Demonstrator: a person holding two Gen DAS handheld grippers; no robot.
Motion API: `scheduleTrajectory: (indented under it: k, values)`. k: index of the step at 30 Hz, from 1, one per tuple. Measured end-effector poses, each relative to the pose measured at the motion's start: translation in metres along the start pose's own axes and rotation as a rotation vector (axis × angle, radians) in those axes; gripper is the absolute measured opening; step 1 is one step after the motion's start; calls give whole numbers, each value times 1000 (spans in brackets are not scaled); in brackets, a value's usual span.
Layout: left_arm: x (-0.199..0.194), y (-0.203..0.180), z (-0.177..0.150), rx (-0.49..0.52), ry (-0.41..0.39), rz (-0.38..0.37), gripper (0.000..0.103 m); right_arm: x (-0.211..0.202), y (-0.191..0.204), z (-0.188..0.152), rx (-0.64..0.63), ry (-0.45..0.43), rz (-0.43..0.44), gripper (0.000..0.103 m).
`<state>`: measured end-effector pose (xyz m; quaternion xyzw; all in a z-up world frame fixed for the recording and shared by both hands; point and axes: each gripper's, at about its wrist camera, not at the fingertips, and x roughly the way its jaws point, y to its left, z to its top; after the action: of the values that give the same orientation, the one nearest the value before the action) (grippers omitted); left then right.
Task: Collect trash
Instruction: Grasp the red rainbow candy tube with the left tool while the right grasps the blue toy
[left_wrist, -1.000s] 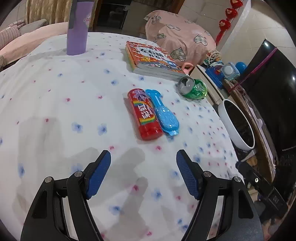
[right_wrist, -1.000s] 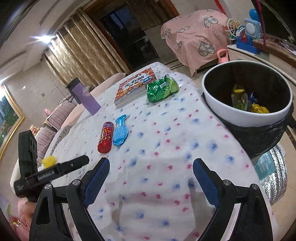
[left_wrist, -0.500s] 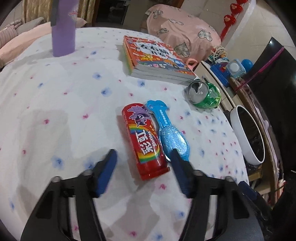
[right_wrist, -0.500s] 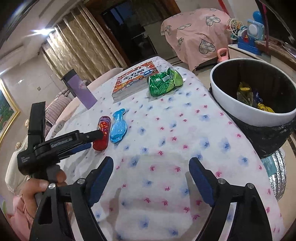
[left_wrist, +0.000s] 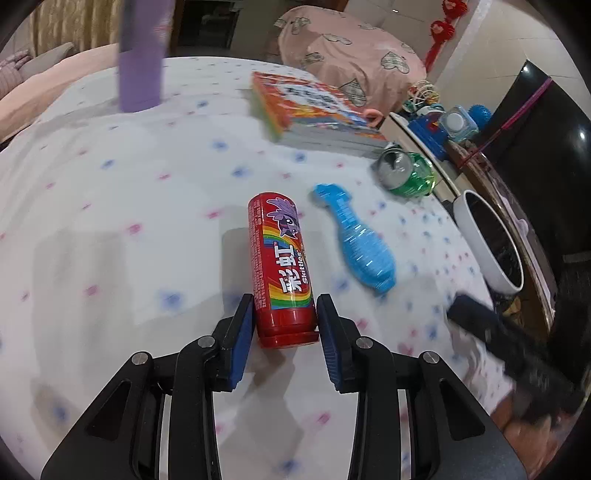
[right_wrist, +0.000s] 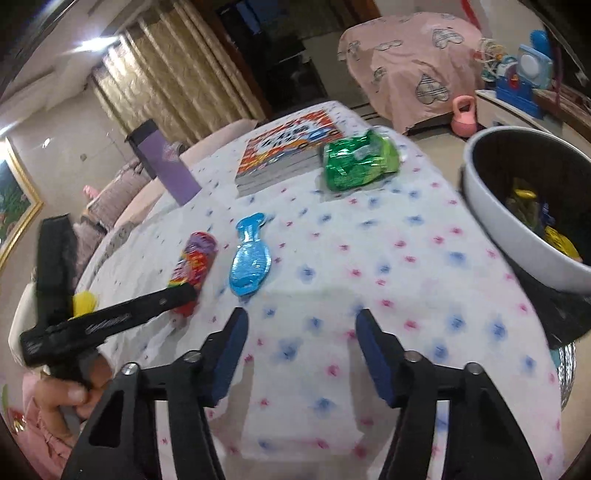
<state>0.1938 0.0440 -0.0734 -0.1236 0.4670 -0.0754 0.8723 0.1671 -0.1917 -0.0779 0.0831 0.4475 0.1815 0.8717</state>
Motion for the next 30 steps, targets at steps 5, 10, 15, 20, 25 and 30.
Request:
scheduleTrajectory:
  k: [5, 10, 15, 20, 25, 30]
  values:
    - [-5, 18, -13, -32, 11, 13, 32, 25, 28, 17, -64, 27, 23, 57]
    - [-7, 19, -16, -33, 2, 6, 33, 62, 55, 30, -162, 85, -17, 58]
    - [-6, 16, -14, -46, -4, -2, 32, 86, 66, 32, -253, 114, -87, 58]
    - [-7, 0, -14, -11, -12, -21, 32, 77, 59, 30, -240, 98, -91, 46]
    - [-7, -23, -14, 29, -17, -49, 32, 43, 39, 23, -177, 49, -71, 46]
    - [-6, -59, -17, 95, -15, -72, 32, 5, 20, 16, -114, -3, -60, 46]
